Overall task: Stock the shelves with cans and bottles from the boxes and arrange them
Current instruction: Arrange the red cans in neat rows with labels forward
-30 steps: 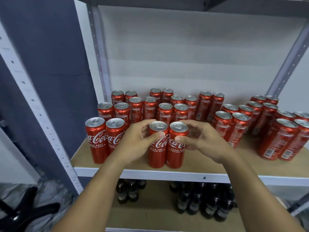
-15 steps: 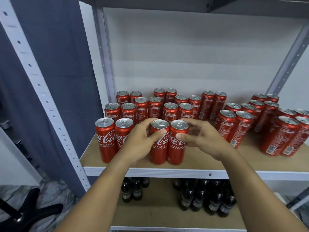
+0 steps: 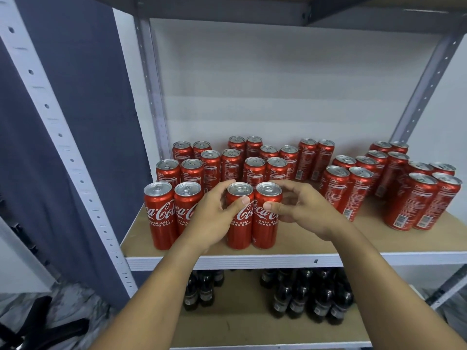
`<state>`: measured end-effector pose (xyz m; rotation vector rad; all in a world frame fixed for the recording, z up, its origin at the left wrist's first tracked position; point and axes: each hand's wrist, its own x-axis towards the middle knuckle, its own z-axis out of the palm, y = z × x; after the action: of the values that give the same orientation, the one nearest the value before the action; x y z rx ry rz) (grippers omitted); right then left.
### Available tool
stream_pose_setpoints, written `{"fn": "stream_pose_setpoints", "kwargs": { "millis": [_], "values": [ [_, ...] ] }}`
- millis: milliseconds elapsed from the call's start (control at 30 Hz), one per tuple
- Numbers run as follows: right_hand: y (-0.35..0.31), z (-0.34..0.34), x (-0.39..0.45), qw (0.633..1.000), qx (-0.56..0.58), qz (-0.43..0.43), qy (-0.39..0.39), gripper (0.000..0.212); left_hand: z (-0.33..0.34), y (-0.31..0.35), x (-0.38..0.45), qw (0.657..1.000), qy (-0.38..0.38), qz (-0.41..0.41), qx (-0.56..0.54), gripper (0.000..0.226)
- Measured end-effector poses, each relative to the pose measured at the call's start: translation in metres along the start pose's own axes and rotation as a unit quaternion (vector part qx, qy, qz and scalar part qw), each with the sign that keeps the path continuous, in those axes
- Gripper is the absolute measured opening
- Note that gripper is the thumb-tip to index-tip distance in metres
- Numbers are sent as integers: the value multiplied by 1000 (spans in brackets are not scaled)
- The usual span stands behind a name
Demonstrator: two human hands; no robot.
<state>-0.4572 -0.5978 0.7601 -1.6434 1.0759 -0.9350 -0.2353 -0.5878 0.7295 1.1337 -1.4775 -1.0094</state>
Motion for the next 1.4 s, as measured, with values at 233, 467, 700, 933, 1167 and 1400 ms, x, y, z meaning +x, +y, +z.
{"fn": "stream_pose_setpoints", "kwargs": {
  "millis": [233,467,700,933,1167,1400],
  "values": [
    [-1,1,0,1000,7,4,2,41,1,-3,2,1000,9,-10,10,55],
    [0,-9,3,999,-40,4,5,53,6,16,7,999,27,-9,36,74],
    [2,-43,37,972,-195,-51,121,40,9,56,61,989,74,20,127,49],
    [-7,-64,84,932,-346,-42,97,35,34,74,117,947,44,-48,313,45],
    [0,-70,114,933,-360,-13,25,37,41,68,138,905,2,-76,419,59],
    [-1,-86,121,935,-350,-11,-54,38,28,64,141,911,-68,-83,399,54]
  ]
}}
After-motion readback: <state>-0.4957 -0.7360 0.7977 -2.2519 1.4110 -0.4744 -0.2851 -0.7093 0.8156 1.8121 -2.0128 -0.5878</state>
